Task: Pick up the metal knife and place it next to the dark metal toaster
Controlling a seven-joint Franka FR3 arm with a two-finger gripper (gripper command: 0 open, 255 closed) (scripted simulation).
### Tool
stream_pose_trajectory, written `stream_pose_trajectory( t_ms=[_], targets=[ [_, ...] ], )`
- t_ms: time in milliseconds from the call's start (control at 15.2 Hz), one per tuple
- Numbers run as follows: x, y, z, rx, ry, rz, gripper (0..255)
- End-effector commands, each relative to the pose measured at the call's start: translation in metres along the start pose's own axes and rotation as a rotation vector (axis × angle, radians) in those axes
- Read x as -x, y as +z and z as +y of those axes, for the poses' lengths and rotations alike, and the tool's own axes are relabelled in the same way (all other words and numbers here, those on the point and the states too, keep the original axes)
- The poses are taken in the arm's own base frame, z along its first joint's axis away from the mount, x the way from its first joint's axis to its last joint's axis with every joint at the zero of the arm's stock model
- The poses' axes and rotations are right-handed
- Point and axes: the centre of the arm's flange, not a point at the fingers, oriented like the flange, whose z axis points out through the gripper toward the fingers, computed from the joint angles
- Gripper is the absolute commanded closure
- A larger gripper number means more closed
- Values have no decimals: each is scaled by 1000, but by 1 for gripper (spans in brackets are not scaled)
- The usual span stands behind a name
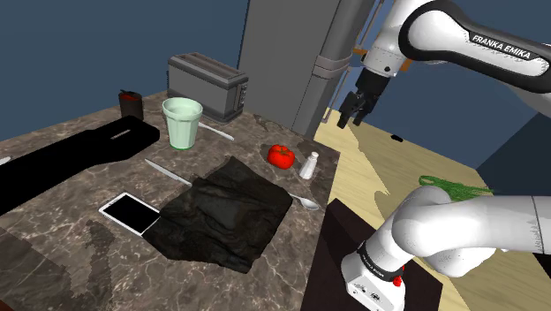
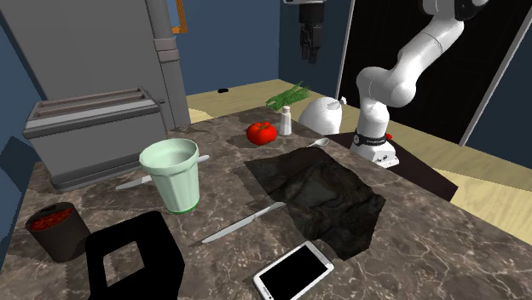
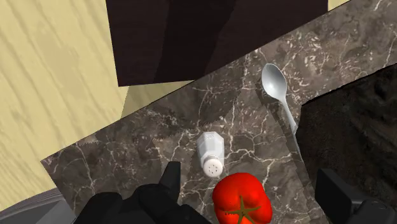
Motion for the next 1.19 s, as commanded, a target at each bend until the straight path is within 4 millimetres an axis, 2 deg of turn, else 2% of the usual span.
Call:
stream_pose_trajectory(
  t_ms=[0, 594, 1122],
  targets=[
    [0, 0, 0, 0, 0, 0, 0],
    [-64, 52, -86, 15, -114, 9, 0],
    [-113, 99, -168, 28, -216, 16, 0]
  ],
)
